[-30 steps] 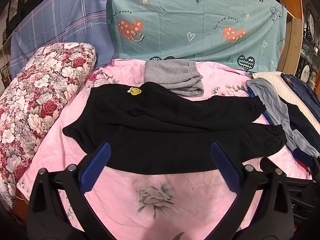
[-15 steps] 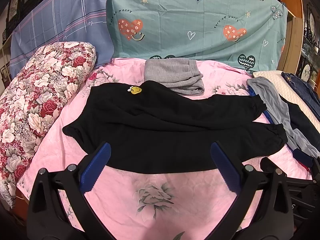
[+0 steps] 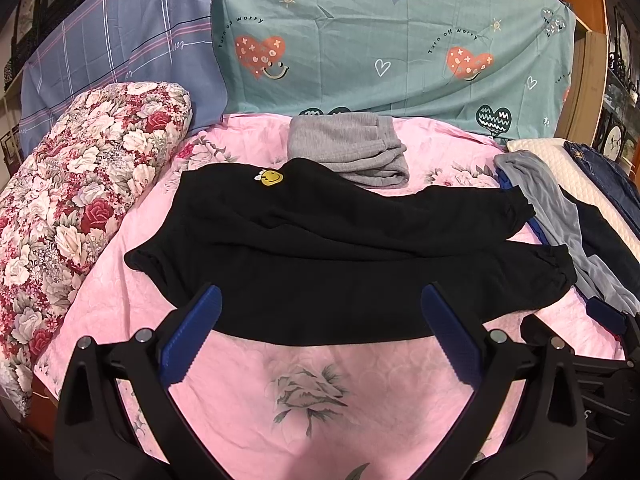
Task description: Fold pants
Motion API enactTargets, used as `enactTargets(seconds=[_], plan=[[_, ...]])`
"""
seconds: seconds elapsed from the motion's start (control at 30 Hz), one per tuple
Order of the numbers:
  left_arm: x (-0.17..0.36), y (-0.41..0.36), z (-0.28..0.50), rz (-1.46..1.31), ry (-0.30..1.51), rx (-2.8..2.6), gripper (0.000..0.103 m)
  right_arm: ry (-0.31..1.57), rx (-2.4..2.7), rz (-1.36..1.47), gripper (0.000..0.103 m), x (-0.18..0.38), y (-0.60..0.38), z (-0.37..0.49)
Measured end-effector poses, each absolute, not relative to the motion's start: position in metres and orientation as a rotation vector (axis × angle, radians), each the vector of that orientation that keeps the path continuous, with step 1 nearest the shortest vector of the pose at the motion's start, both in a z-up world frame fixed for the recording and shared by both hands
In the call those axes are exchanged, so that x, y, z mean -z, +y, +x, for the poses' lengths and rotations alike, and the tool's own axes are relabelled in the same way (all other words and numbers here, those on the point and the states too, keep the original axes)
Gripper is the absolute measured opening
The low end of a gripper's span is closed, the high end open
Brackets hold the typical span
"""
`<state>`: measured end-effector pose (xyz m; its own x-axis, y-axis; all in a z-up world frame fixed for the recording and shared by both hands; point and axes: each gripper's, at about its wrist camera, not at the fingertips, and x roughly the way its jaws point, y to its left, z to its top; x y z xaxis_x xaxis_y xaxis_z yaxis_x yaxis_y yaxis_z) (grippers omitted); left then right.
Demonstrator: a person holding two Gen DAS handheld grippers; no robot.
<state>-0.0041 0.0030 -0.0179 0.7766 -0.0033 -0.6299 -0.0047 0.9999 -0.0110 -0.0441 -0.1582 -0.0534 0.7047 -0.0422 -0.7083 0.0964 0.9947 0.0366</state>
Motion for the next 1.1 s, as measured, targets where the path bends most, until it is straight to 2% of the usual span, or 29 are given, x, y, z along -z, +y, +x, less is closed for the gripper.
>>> enactTargets(seconds=[0.5,0.8,0.97,1.1], plan=[[0.029,0.006,-0.004,-0.009,0.695,-0.007,0.101,0.792,0.074,0.072,0.102,0.055,-0.160,-0.043],[0.060,0.015,0.012,-0.036,0.828,0.020,0.101,0.822,0.076,0.075,0.102,0.061,-0.163,-0.037],[0.083,0.087,0.034,-0.197,0.929,-0.026,0.101,0.883,0.084,0.088,0.102,0.081,-0.171,-0.031],[0.106,0.194,0.073,-0.481,0.992,-0.103,0.101,0.947,0.073,0.145,0.102,0.094,-0.181,-0.026]])
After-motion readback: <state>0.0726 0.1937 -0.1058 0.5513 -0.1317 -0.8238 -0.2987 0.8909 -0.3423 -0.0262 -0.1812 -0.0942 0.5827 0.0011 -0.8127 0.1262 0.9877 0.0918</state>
